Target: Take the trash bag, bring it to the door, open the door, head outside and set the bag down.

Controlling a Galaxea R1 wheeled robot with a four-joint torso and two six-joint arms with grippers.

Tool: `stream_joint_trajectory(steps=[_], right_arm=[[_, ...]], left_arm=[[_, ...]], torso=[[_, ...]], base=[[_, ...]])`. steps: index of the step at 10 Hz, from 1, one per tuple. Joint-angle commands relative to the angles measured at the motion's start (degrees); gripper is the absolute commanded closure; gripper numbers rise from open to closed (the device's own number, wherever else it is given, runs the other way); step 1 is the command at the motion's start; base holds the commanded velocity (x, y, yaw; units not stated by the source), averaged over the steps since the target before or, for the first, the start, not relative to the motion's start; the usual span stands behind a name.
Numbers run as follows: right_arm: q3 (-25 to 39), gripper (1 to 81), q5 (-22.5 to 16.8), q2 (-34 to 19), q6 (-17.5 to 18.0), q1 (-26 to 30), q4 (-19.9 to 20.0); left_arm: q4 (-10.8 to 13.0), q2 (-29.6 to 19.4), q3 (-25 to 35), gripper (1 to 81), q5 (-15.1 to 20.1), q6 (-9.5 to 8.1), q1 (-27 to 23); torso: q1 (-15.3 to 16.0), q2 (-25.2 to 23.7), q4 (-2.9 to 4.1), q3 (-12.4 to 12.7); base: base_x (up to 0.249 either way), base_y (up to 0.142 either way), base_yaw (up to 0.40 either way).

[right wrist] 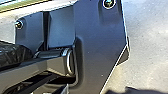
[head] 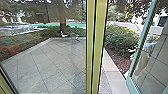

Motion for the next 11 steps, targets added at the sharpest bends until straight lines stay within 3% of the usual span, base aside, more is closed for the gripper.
stream_joint_trajectory(steps=[1,3,11], right_arm=[[-0.71,1.0,-3.36,0.27,-0.15,2.69,-2.74],[-1.41,1.0,-3.36,1.15,-0.15,2.08,-4.50],[-4.58,1.0,-3.27,4.23,0.20,0.93,-4.23]], left_arm=[[0.41,-0.14,0.35,81.1,4.50,0.35,-2.10],[0.41,-0.05,0.35,81.1,4.42,0.35,-2.10],[0.24,0.47,-0.44,81.1,3.80,0.17,-2.98]], torso=[[0.00,0.00,0.00,0.00],[0.00,0.00,0.00,0.00],[-0.02,0.00,0.00,0.00]], base=[[0.000,0.000,-0.089],[0.000,0.000,0.000],[0.000,0.000,0.000]])
